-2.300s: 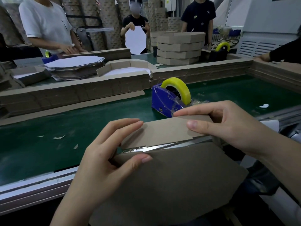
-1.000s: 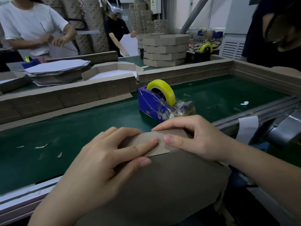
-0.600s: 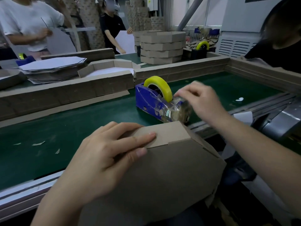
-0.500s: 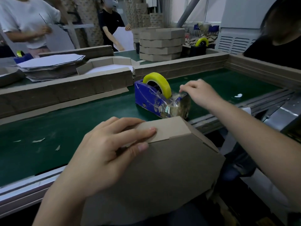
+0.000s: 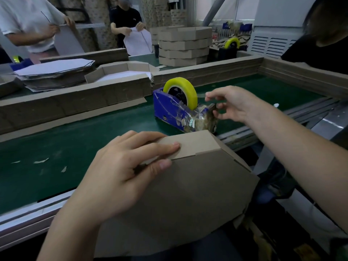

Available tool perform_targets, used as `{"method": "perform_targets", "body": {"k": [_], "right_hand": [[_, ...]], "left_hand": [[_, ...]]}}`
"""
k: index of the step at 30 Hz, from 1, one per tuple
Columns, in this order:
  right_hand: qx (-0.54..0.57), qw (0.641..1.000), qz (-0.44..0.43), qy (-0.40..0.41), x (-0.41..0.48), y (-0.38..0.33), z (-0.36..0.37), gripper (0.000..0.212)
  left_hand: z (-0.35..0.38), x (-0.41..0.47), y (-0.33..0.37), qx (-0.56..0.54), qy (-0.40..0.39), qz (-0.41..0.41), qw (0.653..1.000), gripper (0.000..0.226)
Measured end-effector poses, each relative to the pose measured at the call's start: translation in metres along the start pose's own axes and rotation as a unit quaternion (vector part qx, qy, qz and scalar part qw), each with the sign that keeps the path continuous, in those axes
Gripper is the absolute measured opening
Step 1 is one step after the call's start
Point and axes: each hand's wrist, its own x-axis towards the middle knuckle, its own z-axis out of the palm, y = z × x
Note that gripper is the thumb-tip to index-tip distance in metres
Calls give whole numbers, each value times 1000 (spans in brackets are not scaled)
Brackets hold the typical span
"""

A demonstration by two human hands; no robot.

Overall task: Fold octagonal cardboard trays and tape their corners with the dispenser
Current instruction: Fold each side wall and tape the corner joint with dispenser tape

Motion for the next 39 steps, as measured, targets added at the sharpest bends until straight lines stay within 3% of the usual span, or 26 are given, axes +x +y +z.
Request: {"method": "perform_targets", "body": {"k": [5, 20, 30, 35, 37, 39], "right_hand": [[144, 988, -54, 7, -1, 21, -2, 21], [276, 953, -126, 1, 6, 47, -5, 50], [350, 922, -164, 26, 2, 67, -2, 35], [228, 954, -185, 58, 0, 77, -6, 41], [67, 967, -224, 100, 0, 84, -15, 36], [-148, 938, -275, 152, -1, 86, -24, 29]], "left_hand": [[0, 0, -3, -3, 5, -2, 1000, 37], [2, 3, -7, -14, 1, -17, 1000, 37], [3, 4, -8, -15, 5, -7, 1000, 37], [3, 5, -7, -9, 5, -10, 1000, 36], [3, 6, -7, -6, 3, -10, 1000, 36], [3, 6, -7, -7, 4, -11, 1000, 37]]}}
